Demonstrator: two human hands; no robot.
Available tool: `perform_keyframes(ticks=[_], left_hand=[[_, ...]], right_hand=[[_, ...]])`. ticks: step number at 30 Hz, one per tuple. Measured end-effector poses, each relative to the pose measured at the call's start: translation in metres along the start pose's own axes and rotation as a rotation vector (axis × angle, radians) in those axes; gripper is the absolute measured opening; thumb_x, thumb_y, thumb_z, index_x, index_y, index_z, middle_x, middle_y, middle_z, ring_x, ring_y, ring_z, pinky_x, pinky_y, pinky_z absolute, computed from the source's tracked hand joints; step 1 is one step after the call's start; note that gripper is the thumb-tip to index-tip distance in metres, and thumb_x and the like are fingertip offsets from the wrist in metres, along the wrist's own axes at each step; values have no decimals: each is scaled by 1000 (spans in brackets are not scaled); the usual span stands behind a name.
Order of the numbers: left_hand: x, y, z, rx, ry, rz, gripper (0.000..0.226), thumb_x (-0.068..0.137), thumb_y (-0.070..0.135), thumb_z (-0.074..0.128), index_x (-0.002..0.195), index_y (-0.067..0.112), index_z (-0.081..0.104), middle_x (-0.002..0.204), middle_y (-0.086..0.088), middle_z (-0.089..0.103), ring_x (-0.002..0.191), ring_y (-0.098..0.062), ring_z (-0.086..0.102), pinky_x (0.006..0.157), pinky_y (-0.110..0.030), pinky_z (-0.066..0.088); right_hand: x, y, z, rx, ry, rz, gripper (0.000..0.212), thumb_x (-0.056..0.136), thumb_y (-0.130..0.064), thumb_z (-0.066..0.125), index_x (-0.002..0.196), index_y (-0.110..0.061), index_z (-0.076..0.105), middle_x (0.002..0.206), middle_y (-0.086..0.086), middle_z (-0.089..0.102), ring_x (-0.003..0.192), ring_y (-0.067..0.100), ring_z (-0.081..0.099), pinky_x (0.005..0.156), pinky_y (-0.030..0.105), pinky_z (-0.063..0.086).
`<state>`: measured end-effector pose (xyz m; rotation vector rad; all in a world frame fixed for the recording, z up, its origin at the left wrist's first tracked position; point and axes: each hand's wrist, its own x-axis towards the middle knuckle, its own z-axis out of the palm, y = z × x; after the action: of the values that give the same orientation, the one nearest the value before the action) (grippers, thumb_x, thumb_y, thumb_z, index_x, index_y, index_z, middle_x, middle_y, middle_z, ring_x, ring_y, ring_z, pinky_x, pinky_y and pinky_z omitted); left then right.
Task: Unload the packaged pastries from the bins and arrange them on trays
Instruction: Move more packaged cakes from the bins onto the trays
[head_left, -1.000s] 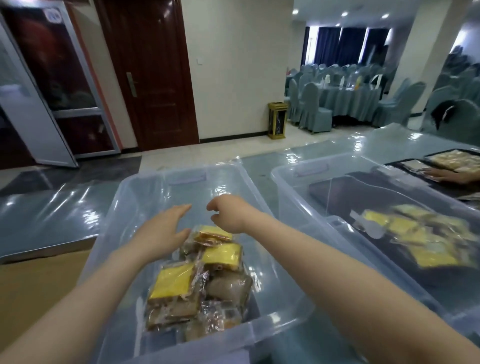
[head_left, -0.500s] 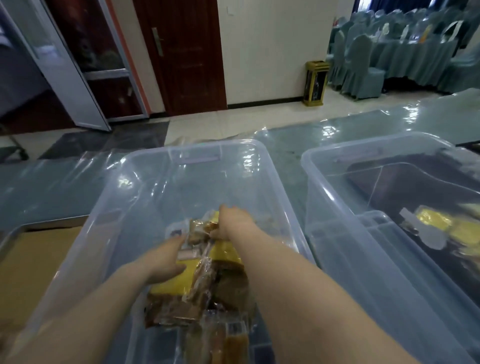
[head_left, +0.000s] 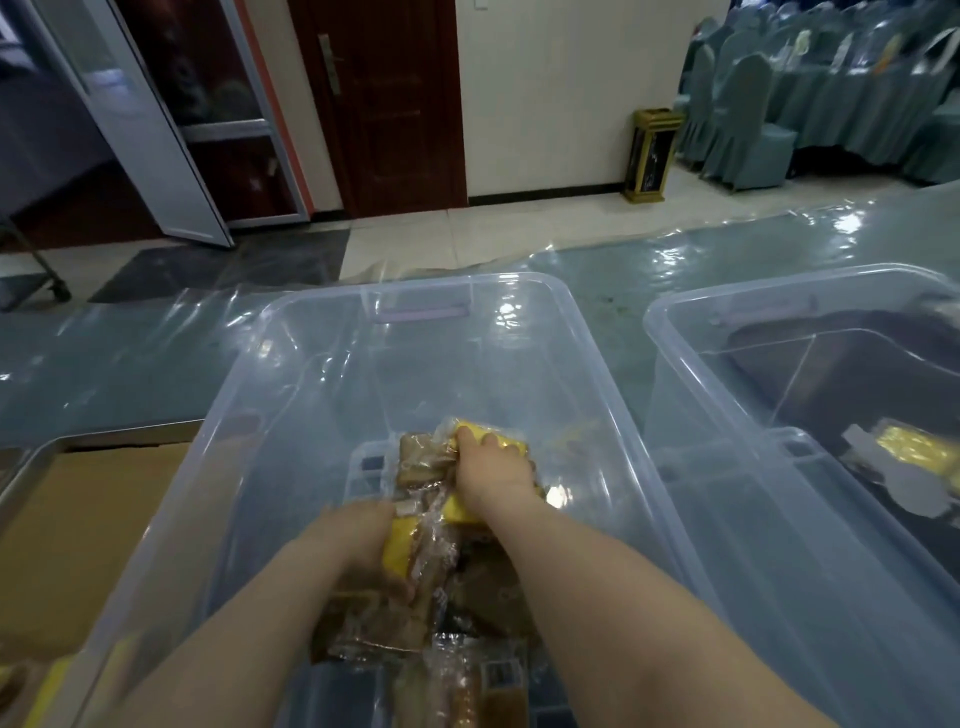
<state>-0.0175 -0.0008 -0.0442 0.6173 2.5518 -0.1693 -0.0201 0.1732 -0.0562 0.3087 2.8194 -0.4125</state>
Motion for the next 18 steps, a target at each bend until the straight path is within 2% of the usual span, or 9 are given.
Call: perform_keyframes(ticks=[2, 5, 8, 10, 12, 14, 16, 18], left_hand=[[2, -2, -3, 15, 63, -33, 86, 59, 69, 70, 124, 22, 39, 132, -2, 51, 115, -24, 51, 94, -38, 39], [2, -6, -9, -91, 162, -73, 81, 69, 64, 67, 129, 18, 38, 134, -4, 49, 114, -25, 51, 90, -37, 44], [1, -5, -14, -144, 255, -84, 83, 74, 66, 61, 136, 18, 33, 138, -4, 46, 118, -24, 50, 91, -36, 45], [2, -1, -16, -166, 305, -96, 83, 75, 67, 59, 137, 18, 33, 137, -4, 47, 118, -23, 50, 90, -35, 45], [3, 2, -18, -167, 337, -104, 81, 75, 67, 58, 135, 17, 35, 134, -4, 49, 116, -23, 50, 86, -34, 45], [3, 3, -19, -174, 341, -117, 81, 75, 68, 57, 135, 17, 35, 133, -4, 50, 114, -23, 52, 82, -33, 44], [3, 2, -18, -189, 328, -122, 82, 76, 69, 55, 138, 19, 34, 135, -4, 49, 115, -24, 51, 84, -34, 45], [3, -1, -17, -217, 313, -137, 83, 77, 71, 52, 139, 19, 34, 135, -4, 49, 117, -24, 51, 88, -35, 46]], right_hand=[[-3, 0, -7, -39, 23, -10, 41, 93, -10, 32, 133, -18, 33, 131, 18, 47, 116, 42, 47, 92, 50, 40], [-12, 0, -17, -59, 58, -9, 38, 93, -8, 35, 130, -16, 36, 129, 15, 51, 115, 37, 51, 87, 45, 39], [-27, 0, -21, -100, 10, -43, 44, 90, -12, 44, 132, -17, 34, 130, 13, 53, 115, 36, 51, 83, 43, 37], [-36, 5, -21, -97, -117, -48, 67, 87, -20, 53, 145, -18, 19, 143, 14, 39, 129, 39, 37, 95, 51, 37], [-42, 12, -21, -98, -231, -47, 92, 82, -29, 66, 150, -23, 3, 156, 10, 15, 140, 42, 12, 103, 62, 29], [-44, 19, -19, -129, -271, -63, 110, 78, -26, 76, 151, -28, -6, 160, 4, -4, 143, 42, -4, 106, 65, 23], [-44, 23, -14, -149, -274, -66, 116, 78, -16, 77, 150, -31, -14, 160, 2, -13, 144, 40, -10, 108, 64, 21], [-40, 25, -10, -145, -250, -60, 117, 79, -13, 76, 149, -33, -15, 160, 2, -13, 144, 39, -8, 108, 62, 23]])
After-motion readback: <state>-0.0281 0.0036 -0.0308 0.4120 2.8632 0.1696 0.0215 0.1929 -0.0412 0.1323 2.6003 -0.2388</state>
